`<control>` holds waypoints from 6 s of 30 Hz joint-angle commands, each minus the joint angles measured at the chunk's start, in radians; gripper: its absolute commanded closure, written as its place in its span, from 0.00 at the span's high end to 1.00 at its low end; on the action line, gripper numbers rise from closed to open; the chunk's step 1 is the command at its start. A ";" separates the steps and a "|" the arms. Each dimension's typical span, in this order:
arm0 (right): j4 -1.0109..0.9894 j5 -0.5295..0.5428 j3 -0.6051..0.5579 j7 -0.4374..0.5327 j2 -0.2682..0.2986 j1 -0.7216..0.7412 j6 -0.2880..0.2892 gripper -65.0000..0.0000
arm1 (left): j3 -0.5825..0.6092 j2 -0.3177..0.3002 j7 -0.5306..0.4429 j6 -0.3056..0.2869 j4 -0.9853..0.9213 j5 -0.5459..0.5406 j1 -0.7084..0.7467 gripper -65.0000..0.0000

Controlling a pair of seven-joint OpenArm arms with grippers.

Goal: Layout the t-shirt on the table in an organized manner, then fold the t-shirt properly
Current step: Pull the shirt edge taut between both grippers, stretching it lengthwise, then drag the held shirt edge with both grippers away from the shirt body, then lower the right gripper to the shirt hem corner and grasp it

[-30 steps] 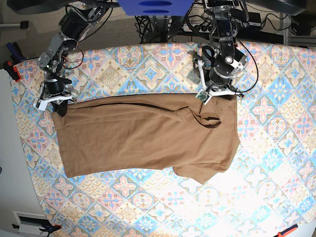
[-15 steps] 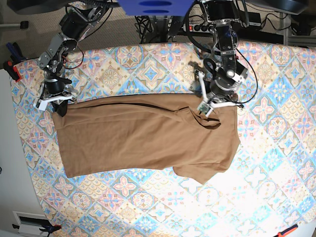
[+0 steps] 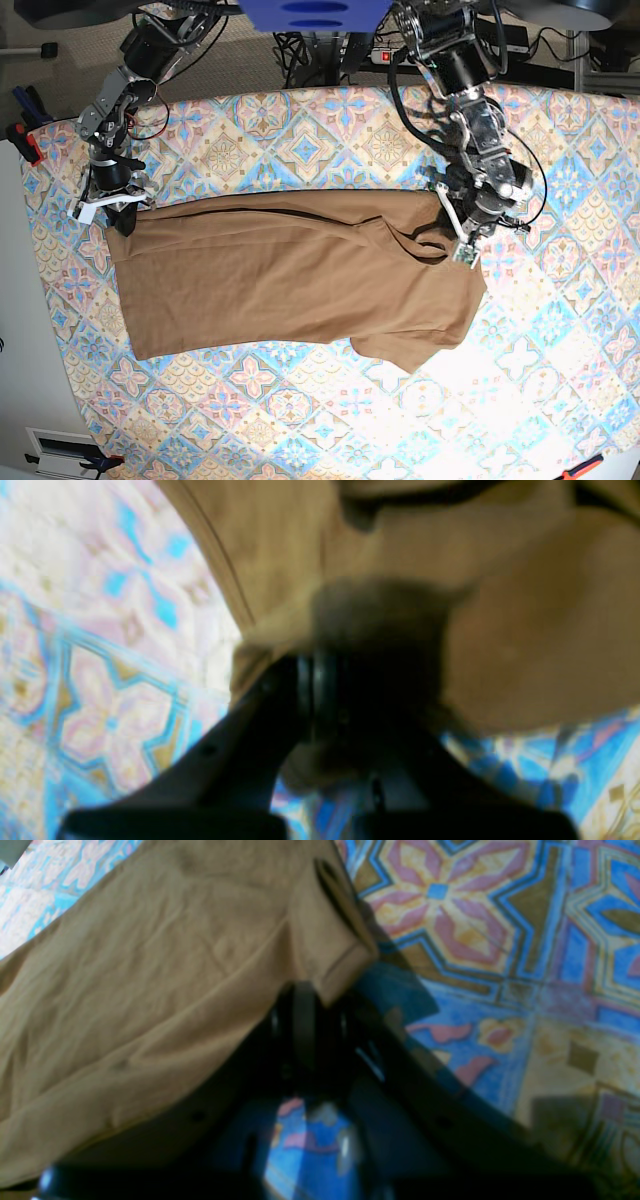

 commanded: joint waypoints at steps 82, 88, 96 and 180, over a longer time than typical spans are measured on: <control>0.414 -0.118 -0.057 -0.350 0.000 -0.127 -0.080 0.45 | 0.134 -0.013 0.011 0.010 0.338 -0.117 0.169 0.31; 0.440 -0.117 -0.062 -0.282 0.000 -0.145 -0.080 0.45 | 0.140 -0.010 0.010 0.010 0.359 -0.120 0.160 0.31; 0.437 -0.117 -0.060 -0.279 0.000 -0.144 -0.080 0.45 | 0.199 -0.021 0.007 0.010 0.120 -0.071 0.070 0.31; 0.665 -0.114 0.156 -0.279 -0.101 -0.230 -0.081 0.55 | 0.199 -0.090 0.007 0.010 0.445 -0.036 0.482 0.00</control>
